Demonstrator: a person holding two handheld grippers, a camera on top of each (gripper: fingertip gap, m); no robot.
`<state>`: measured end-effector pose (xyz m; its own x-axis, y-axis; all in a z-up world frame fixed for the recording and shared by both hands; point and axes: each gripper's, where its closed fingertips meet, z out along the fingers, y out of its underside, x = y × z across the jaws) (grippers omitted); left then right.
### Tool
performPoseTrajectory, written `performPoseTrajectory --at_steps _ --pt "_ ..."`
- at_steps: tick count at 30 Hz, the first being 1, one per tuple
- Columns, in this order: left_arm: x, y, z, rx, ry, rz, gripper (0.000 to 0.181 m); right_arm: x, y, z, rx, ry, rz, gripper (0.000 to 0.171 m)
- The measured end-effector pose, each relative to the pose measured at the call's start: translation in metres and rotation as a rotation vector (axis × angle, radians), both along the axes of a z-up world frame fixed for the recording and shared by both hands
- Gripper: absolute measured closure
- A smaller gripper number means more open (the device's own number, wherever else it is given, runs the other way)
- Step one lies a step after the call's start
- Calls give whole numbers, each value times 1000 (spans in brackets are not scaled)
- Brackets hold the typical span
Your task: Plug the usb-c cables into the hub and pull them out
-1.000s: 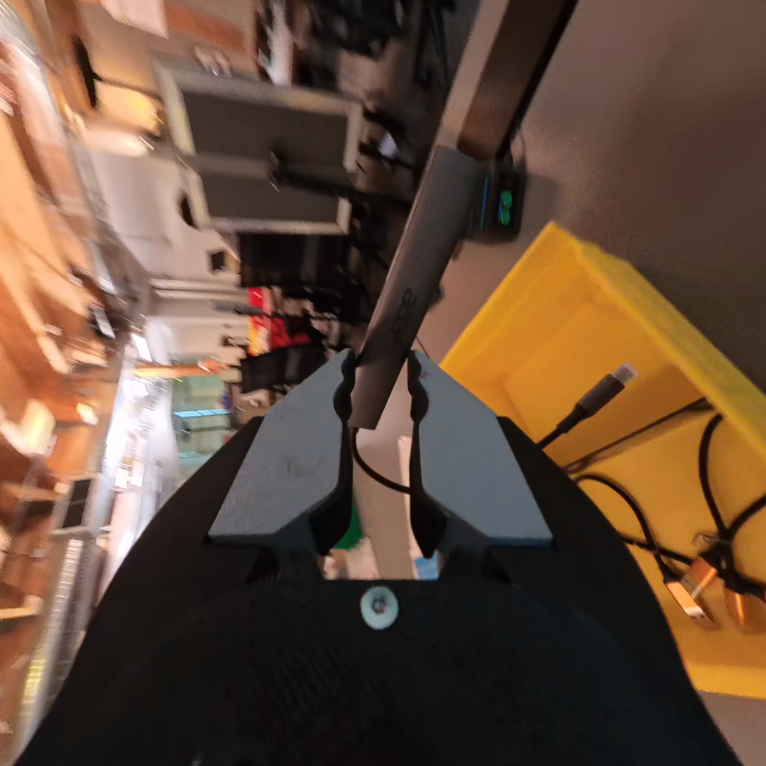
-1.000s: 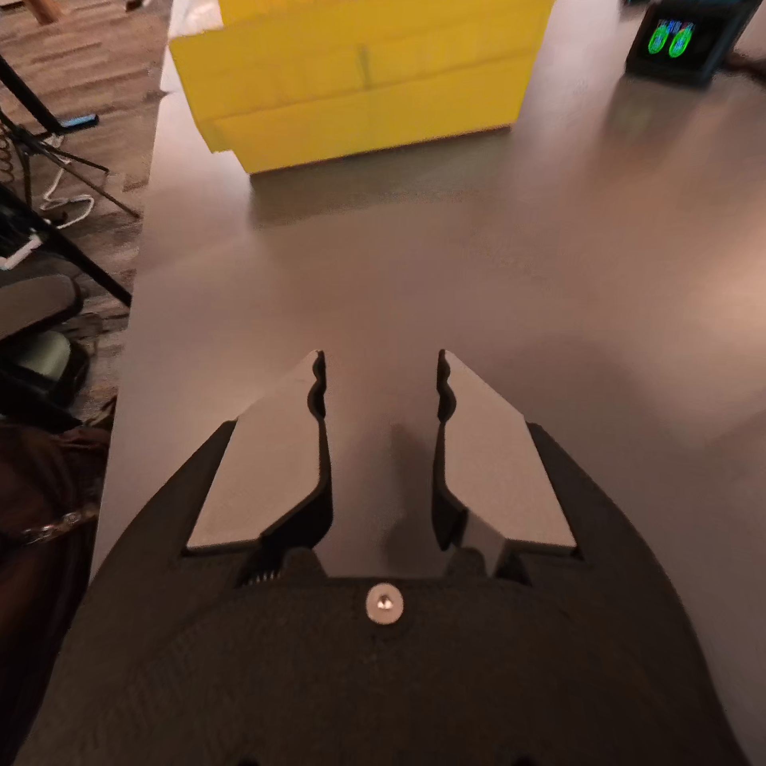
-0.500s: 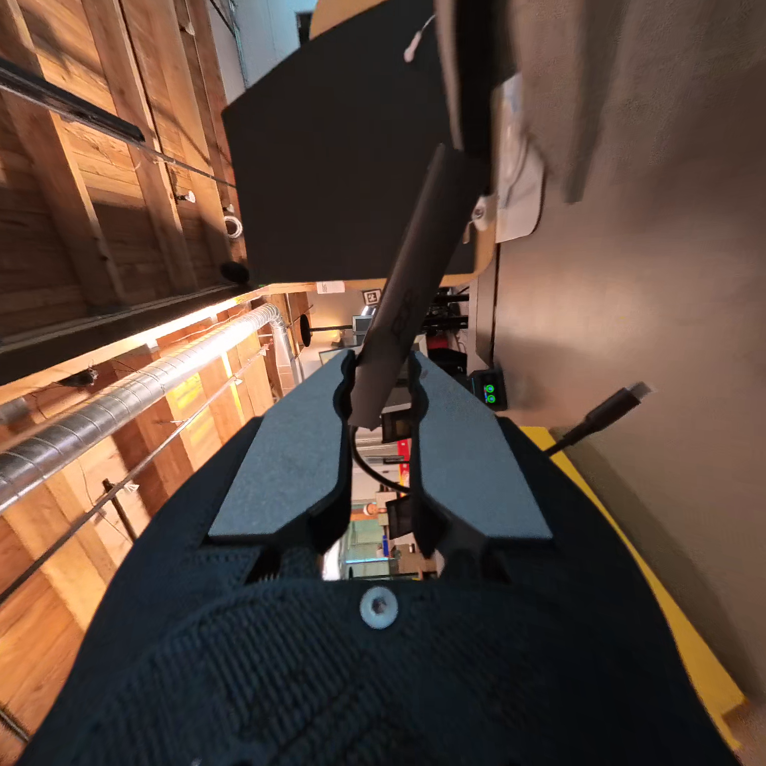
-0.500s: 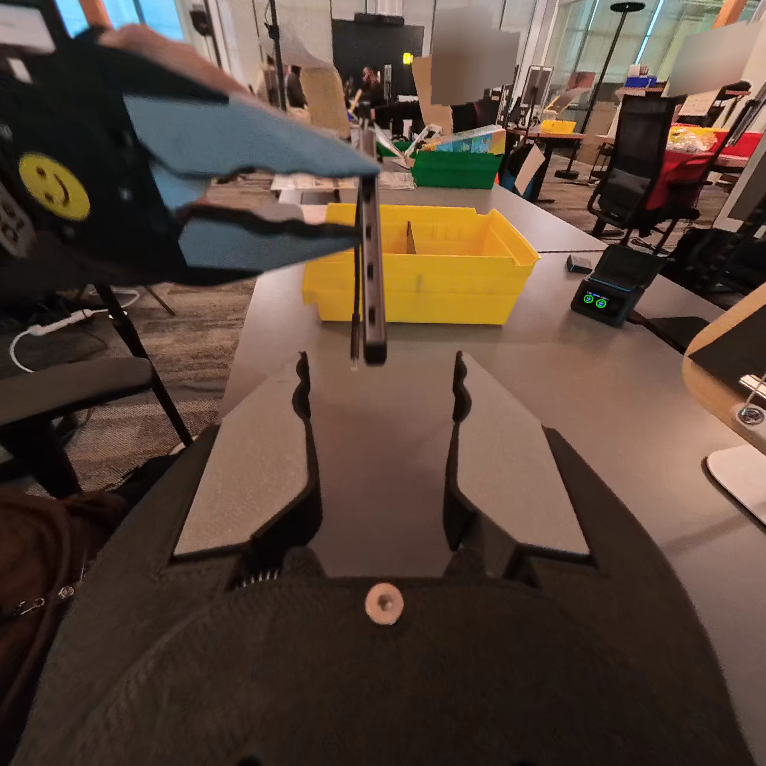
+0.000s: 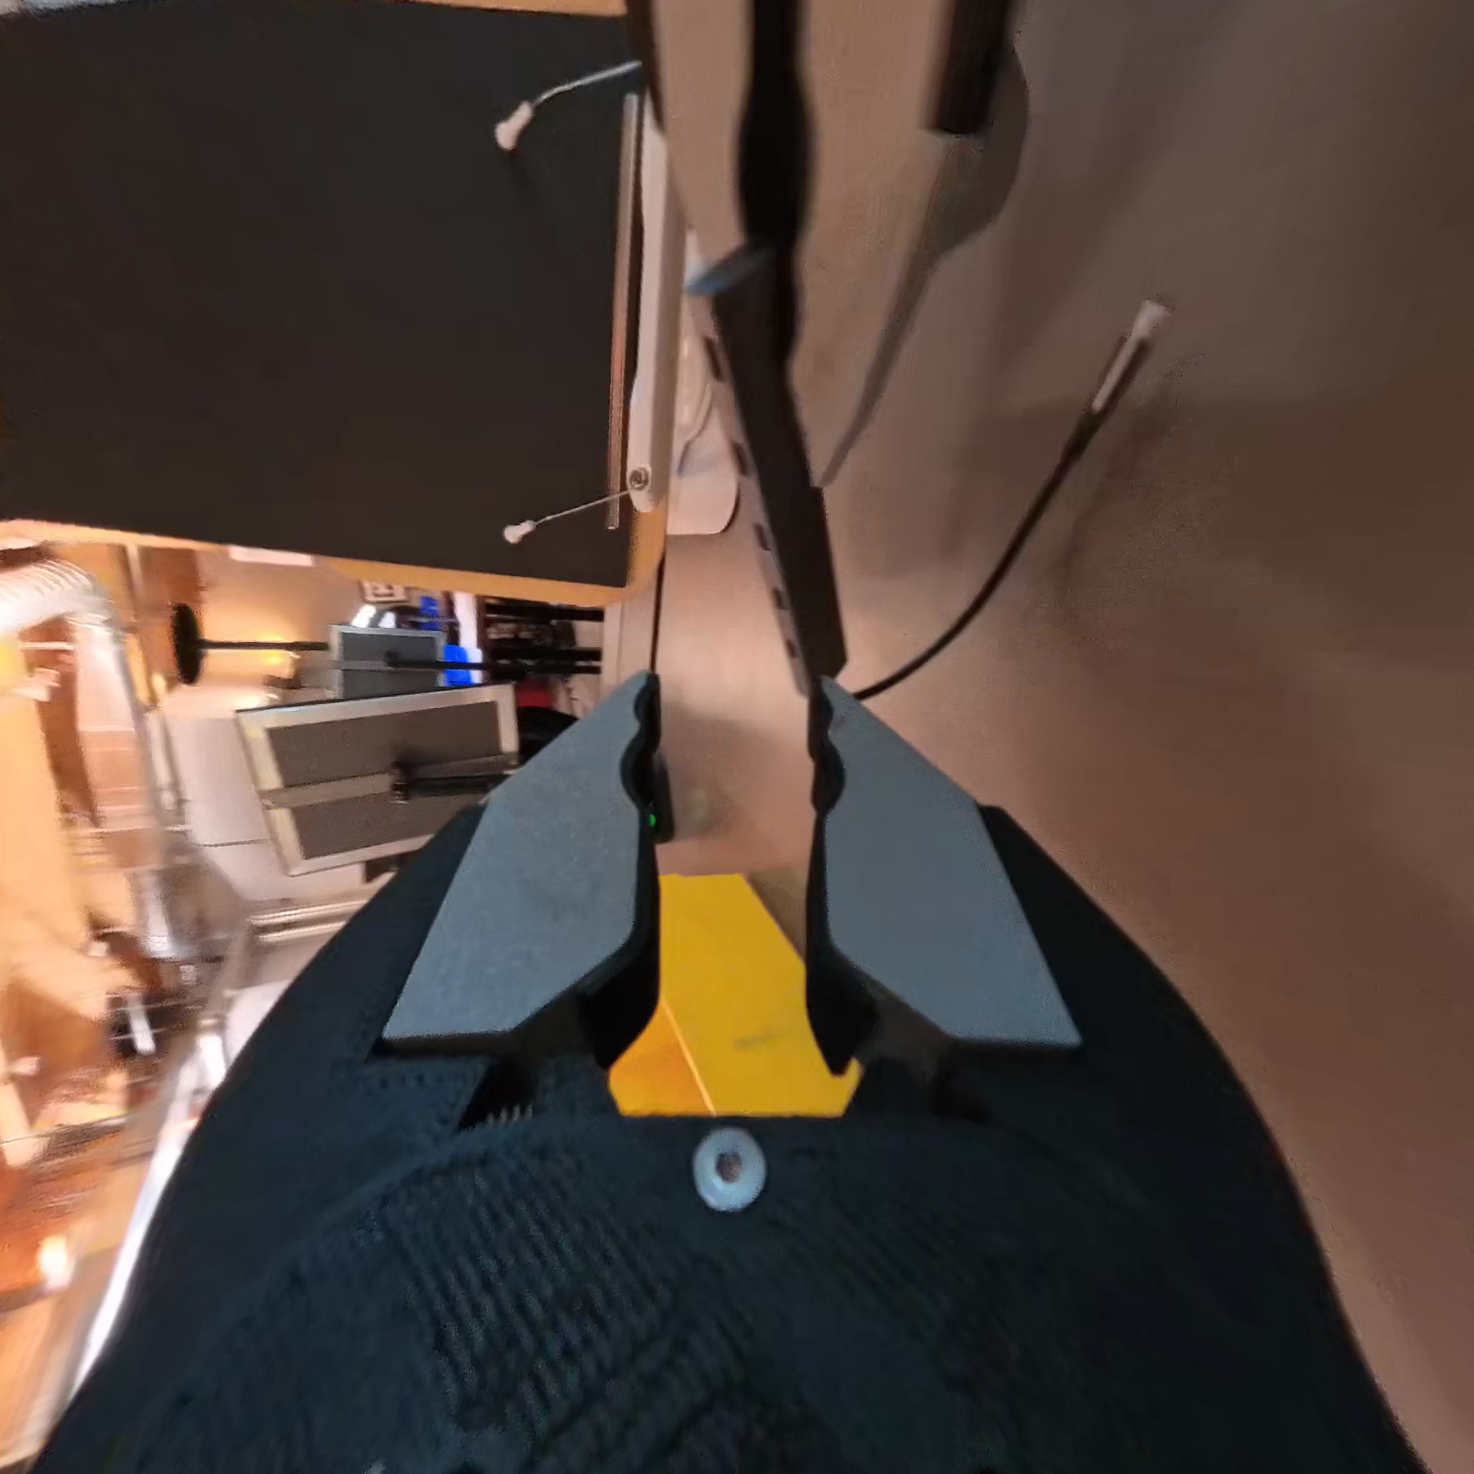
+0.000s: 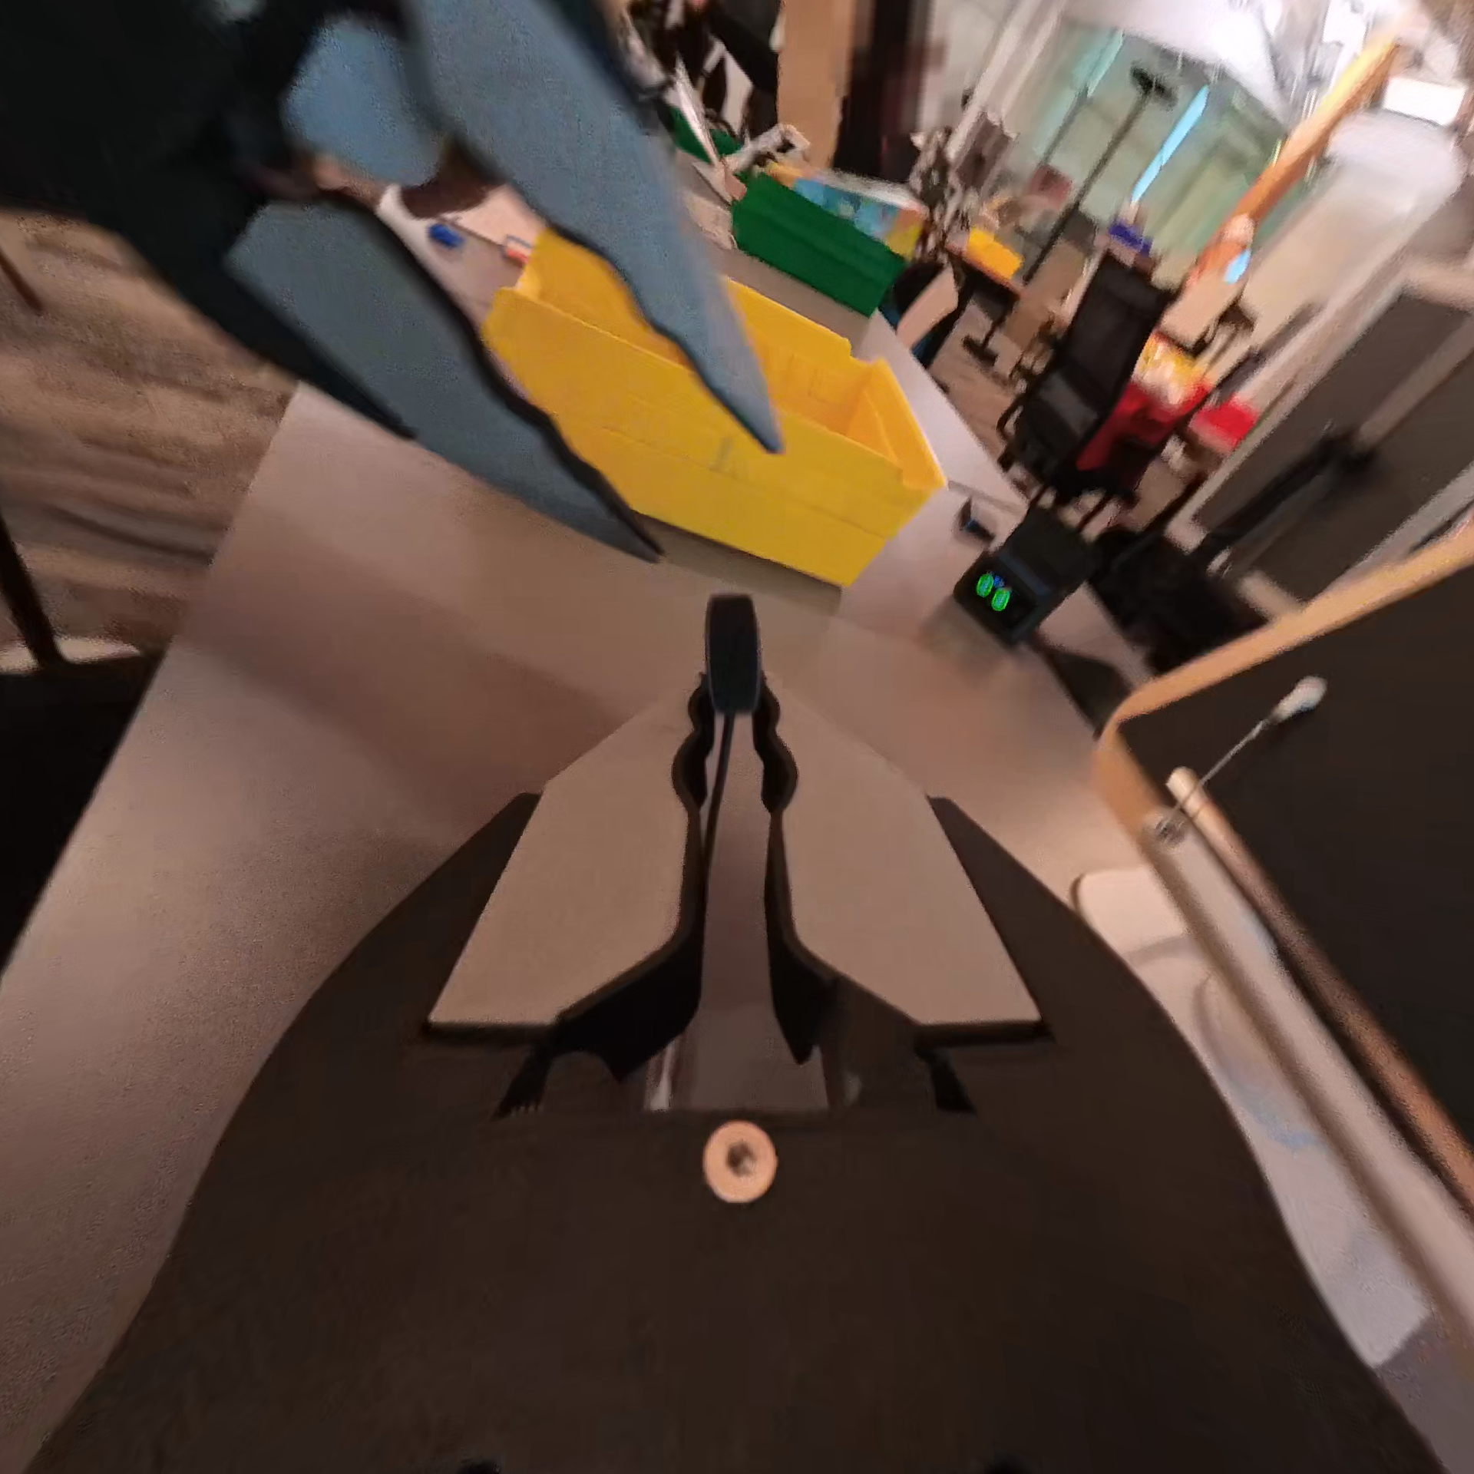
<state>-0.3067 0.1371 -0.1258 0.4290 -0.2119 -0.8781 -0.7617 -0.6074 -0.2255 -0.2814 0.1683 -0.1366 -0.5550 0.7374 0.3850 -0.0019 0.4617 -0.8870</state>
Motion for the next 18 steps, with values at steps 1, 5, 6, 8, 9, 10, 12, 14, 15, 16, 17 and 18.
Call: performPoseTrajectory --at_steps 1,5,6,8,9,10,12,14,15,16,17,18 --pt "0 1 3 16 -41 0 145 3 -5 1 57 50 19 166" --pt "23 3 -17 -49 -308 -85 143 5 -16 -1 145 115 39 166" --pt "25 3 -22 -59 -363 -86 137 6 -17 -3 148 113 49 166" --pt "21 4 -27 -58 -434 -47 115 7 -19 -4 154 114 64 166" --pt "19 4 -29 -57 -461 -41 115 9 -21 -4 153 120 77 166" --pt "20 5 -31 -51 -488 -56 124 11 -23 -2 145 130 96 166" --pt "25 8 -32 -31 -542 -110 150 16 -29 4 111 143 139 166" --pt "30 10 -32 -8 -575 -144 156 21 -31 7 68 134 175 166" --pt "29 12 -30 13 -572 -149 159 20 -29 9 47 134 169 166" --pt "25 15 -26 47 -560 -127 162 16 -24 11 26 133 147 166" --pt "17 17 -22 83 -518 -77 165 11 -15 11 9 122 105 171" --pt "3 18 -19 116 -418 -4 168 4 -3 10 -3 102 47 171"
